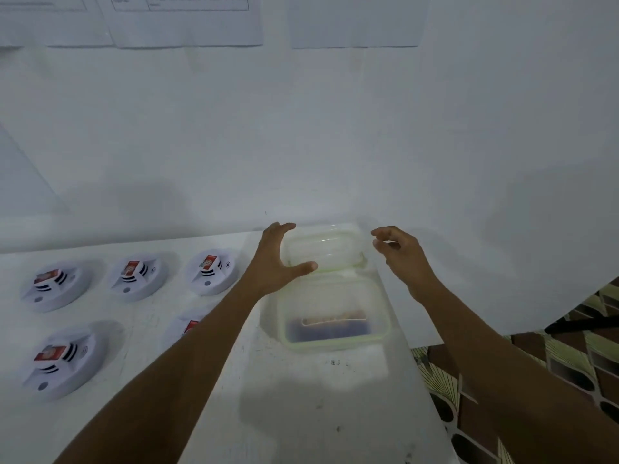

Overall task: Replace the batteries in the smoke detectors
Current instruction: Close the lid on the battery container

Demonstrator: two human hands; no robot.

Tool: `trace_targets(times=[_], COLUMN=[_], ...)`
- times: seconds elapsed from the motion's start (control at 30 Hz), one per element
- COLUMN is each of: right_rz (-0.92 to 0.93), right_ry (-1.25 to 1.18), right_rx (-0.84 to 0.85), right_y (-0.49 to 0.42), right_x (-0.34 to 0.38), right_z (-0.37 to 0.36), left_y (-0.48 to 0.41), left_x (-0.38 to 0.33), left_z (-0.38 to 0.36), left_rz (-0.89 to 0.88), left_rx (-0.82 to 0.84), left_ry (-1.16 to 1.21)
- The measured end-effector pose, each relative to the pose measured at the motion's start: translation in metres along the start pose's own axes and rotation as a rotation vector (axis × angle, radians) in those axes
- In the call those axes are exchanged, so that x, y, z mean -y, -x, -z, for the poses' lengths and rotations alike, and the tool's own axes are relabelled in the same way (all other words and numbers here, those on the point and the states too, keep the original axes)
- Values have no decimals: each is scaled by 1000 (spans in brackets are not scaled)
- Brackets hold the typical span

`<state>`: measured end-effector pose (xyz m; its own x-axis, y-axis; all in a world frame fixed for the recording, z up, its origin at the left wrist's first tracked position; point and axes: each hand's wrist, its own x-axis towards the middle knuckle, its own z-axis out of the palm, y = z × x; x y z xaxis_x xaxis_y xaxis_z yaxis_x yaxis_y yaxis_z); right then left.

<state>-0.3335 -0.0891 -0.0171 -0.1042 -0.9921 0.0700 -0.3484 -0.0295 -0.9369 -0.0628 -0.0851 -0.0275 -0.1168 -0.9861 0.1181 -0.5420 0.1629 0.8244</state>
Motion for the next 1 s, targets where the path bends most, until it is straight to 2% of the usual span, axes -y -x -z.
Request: trace_targets(times=[0.13,0.4,0.57,0.73,0.9,1.0], right_rz=[-97,-129,-140,-94,-175,-141], right_ry=[-25,58,26,106,-147,-294], right_rx=[0,115,90,69,-43,-69], right_y=[-20,-36,-39,-40,-34,-29], right_x=[-14,-29,-36,-39,-39,-29], right_z=[-2,-9,-14,-16,1,20], left_y=[-13,-14,-9,-7,-6,-5], left_x=[6,20,28,31,33,32], left_z=[-4,26,41,41,39,36], left_rz=[51,37,37,49,34,42], left_rx=[21,47,63,67,50,75], left_ry=[75,265,249,268,289,312])
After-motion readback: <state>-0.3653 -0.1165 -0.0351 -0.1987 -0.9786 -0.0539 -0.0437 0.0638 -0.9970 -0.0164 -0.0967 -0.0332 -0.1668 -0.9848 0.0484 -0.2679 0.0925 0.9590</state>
